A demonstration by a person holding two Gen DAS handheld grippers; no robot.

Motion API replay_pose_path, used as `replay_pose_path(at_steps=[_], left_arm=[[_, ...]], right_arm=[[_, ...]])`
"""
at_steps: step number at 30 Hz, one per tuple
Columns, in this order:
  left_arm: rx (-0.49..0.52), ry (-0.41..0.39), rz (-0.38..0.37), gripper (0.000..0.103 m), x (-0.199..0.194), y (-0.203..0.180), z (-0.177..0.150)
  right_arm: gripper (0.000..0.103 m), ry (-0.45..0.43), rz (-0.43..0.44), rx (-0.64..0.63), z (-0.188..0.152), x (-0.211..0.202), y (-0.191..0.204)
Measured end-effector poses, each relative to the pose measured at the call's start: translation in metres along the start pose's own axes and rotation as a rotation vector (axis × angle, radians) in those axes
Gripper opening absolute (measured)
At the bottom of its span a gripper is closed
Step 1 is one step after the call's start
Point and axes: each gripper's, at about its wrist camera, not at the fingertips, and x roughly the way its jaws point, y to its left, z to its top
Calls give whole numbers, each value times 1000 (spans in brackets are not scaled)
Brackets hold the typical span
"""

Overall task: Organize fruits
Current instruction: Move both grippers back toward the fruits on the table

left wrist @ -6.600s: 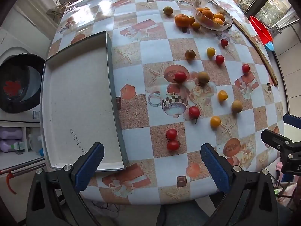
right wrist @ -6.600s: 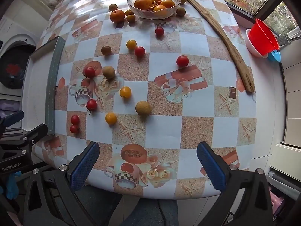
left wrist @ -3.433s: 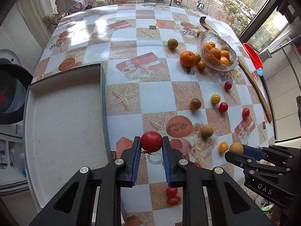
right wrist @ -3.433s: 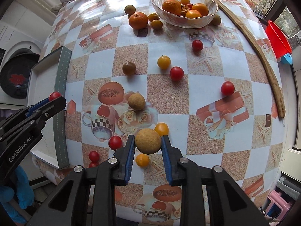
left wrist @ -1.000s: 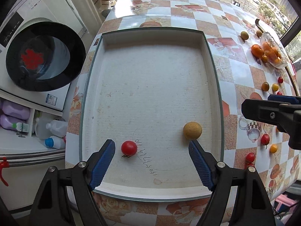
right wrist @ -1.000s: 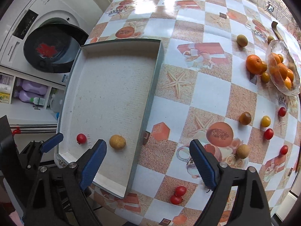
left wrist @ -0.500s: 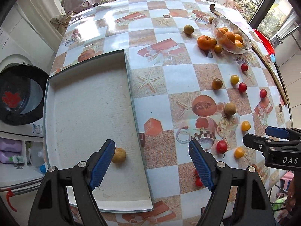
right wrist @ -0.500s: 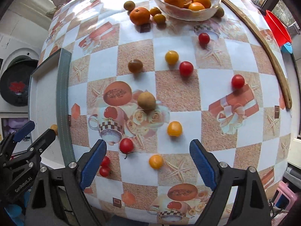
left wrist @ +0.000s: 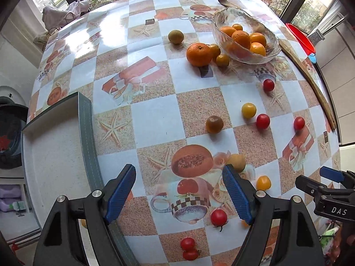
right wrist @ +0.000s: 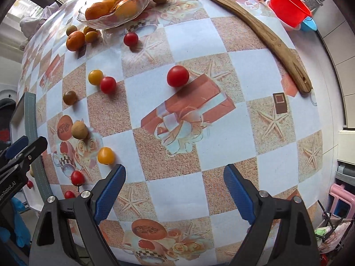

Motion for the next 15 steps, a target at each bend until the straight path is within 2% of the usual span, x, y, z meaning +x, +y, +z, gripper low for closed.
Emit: replay_pose_path(at_steps=[7,15], left_arm=[[2,15,7,82,27,-19,28],[2,41,30,82,51,-24,35]], right_arm=[[92,-37,-18,-4,28,8,-21],[92,-76,-51,-64,62,17,-32]])
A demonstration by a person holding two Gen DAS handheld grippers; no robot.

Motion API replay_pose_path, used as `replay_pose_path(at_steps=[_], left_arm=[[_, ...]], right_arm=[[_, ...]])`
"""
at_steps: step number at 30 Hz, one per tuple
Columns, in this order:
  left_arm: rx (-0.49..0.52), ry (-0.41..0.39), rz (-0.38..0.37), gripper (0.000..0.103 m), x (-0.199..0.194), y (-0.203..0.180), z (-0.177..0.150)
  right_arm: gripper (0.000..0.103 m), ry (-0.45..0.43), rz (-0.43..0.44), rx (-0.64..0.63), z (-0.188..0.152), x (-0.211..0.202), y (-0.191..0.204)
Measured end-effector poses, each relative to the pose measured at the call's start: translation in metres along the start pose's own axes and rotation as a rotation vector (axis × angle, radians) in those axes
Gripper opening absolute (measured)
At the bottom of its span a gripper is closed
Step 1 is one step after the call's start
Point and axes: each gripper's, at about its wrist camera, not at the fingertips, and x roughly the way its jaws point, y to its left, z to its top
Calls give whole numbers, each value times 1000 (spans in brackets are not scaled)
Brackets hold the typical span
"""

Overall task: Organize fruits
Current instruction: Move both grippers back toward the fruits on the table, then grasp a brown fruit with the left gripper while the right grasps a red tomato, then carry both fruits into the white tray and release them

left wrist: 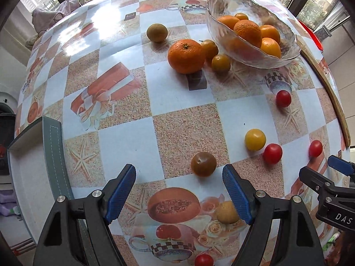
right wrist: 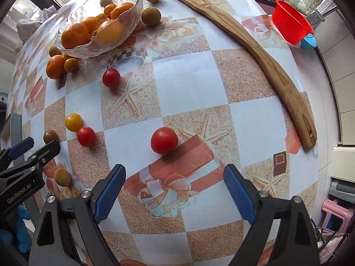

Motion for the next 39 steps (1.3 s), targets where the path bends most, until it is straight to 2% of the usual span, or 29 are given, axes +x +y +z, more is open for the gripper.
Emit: replay_pose_path(at_steps=[5,10,11,13,14,15,17,21,28,39], left_arm=[[0,-5,-3,80,5,-5,5],[23,-16,-40,54,1,-17,9],[28,-20,-43,50,0,-18,8],[36,-27,-54,26,-2,-20,8],[36,-25,-69,23,-3,-21,8],[33,-23,-76,23,-4,-20,8],[20,-27,-110,23,-10,-15,7],[5,-60,-134,23,-32,4,-2],[-28,-102,-140,23,-68,24,-22],[-121,-140,-124,23,-79,76,-51]], right_arm=[[90,-14,-24,-27,23,6,16],[66,-36,-61,-70,34,7,46],[58,-39,-60,-80,36,5,49],[41,-43,-53,-104,40,3,63],[28,-43,-47,-110,41,3,70],[25,-38,-36,-106,42,3,79],[25,-33,9,-87,45,2,79],[25,-46,52,-84,37,-11,77],[25,-39,101,-94,22,-27,97],[25,-31,136,-192,-8,-43,131]])
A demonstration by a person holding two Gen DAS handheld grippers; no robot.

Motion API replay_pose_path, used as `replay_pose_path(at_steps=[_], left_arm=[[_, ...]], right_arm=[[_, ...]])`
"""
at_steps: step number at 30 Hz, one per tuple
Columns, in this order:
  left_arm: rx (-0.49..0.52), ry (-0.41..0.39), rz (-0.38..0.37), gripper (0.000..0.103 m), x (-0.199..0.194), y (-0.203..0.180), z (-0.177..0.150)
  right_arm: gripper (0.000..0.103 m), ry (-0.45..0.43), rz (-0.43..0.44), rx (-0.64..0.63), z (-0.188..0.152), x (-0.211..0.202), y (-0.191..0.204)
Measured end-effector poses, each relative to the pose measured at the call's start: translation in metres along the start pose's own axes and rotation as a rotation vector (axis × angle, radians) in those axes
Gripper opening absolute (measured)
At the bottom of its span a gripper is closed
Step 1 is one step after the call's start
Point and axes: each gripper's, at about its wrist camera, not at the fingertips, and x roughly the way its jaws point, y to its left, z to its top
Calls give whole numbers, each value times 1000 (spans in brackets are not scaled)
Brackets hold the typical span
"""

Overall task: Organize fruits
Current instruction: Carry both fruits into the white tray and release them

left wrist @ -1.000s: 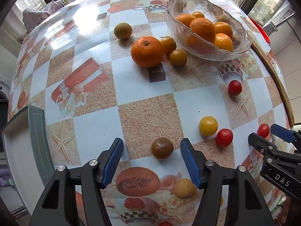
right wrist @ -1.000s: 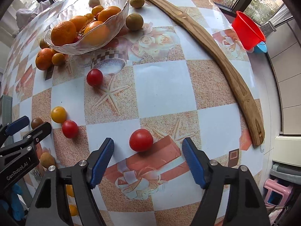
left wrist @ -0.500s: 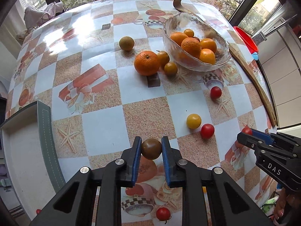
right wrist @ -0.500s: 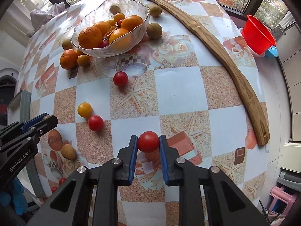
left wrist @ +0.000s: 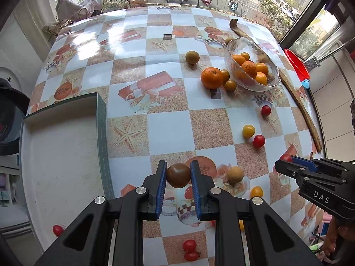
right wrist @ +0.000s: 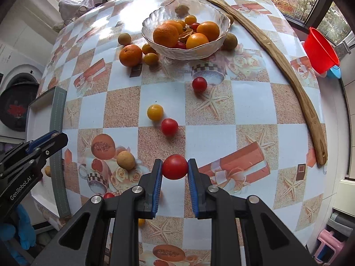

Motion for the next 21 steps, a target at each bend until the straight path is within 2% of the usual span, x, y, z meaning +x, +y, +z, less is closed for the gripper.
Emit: replay_pose_path(at_steps=[5,13,21], left_arm=[[-49,-21,22,23,-12,32,-9],[-152,-51,77,23,-28,101,-24],[-245,-58,136,23,-25,174,-32]], right_arm=[[25,5,19,-66,3,-3,34],[25,16,71,-195,22,5,118],[25,27,125,-324,42,24,200]])
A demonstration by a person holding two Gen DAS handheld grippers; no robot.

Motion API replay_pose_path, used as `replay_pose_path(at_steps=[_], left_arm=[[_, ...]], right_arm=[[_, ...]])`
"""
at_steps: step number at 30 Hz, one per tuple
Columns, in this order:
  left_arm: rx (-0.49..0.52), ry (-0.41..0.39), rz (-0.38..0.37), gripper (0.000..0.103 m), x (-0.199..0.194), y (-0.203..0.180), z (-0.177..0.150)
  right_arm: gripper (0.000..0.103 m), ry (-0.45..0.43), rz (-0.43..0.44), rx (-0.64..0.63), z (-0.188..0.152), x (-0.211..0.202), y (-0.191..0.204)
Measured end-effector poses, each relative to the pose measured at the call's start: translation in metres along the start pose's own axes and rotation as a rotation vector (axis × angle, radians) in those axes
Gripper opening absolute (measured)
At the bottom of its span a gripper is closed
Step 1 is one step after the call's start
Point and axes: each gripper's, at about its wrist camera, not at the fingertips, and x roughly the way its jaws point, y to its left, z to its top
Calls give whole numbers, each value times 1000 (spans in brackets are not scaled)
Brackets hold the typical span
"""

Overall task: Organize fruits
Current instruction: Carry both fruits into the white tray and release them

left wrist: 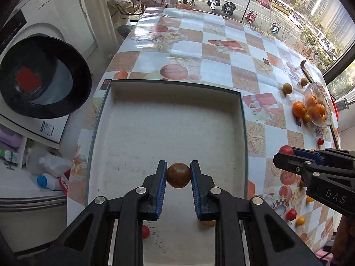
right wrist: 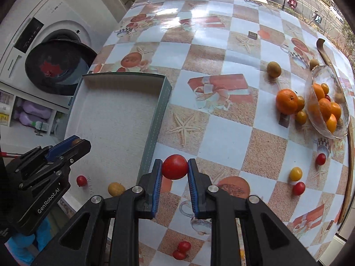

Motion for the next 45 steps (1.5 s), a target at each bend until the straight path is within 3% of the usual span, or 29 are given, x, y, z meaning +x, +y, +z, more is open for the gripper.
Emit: replay_pose_path(at_steps=[9,24,26,28,31,34,35,36,45], left_arm=[[-42,-2,22,23,37,31,27],[-34,66,48,24,61,40,14],[-22,69,57,34,61,37,14],[-17,43,77,78,57,35,14],[-13,-7,85,79,46,36,13],[-18,13,94,79,44,41,13],[-23,14,96,79,42,43,12],[-30,14,98,79,40,45,11],[8,4,108,79,9,28,-6]], right_arm=[[25,19,12,-38,40,40,40],[25,80,-30,-13,53,80,44],[26,84,-29,-15,54,80,44],[27,89,-26,-12,55,80,45],[36,69,-15,-9,58,73,45],[60,36,-2,-15,60,60,49],[75,16,7,-12,60,54,50],[80,-2,15,-6,61,48,50],[82,-49,-12,94,33,4,9]])
